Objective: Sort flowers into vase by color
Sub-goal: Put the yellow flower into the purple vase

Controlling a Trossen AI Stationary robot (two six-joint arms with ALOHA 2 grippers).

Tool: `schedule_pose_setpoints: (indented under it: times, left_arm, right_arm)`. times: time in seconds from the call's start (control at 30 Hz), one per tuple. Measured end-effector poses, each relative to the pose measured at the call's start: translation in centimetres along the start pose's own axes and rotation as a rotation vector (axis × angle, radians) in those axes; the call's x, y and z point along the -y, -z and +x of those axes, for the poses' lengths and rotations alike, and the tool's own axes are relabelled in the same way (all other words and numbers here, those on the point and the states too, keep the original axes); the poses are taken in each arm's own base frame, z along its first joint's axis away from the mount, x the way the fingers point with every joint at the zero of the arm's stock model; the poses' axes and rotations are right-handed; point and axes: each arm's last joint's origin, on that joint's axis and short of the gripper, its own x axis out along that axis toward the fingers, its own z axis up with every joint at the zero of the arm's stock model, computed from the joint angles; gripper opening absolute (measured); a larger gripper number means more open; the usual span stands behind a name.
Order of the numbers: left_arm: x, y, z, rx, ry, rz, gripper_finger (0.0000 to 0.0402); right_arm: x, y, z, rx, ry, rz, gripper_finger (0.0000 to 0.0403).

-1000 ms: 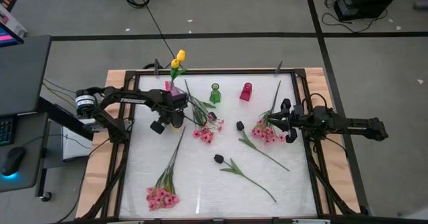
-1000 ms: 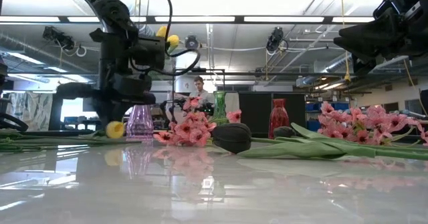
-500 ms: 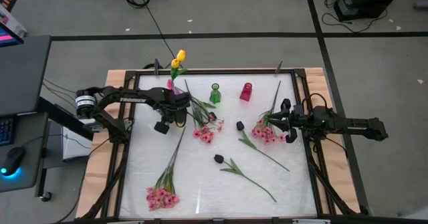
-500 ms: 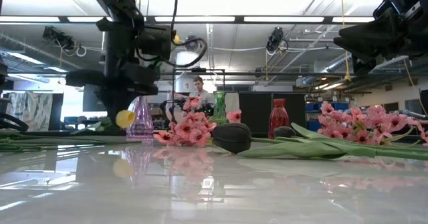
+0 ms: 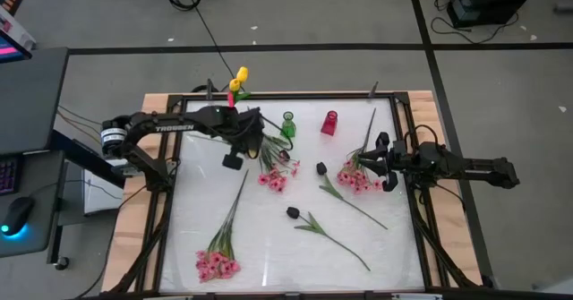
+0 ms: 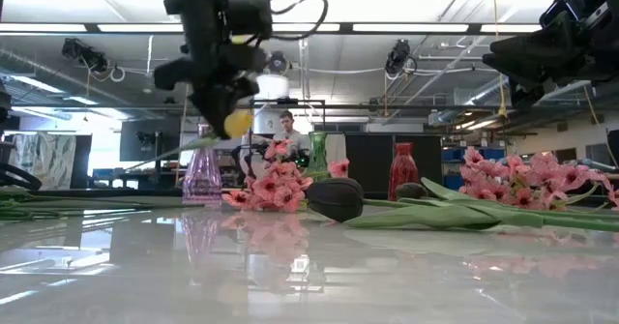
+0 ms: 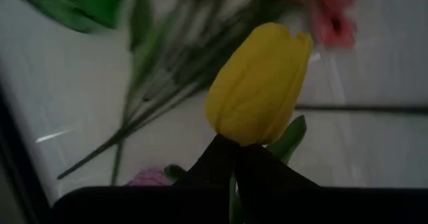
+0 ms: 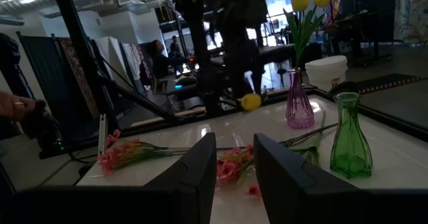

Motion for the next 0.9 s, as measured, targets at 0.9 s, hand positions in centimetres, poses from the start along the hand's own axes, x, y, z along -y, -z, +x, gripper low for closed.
schedule_pose_setpoints:
  times: [0.9]
  left_arm:
    - [-2.3, -1.3, -15.7, 0.506, -0.147, -0.286, 0.0016]
  right_arm:
    - [0.0, 0.0, 0.0, 0.002, 0.004, 0.0, 0.011]
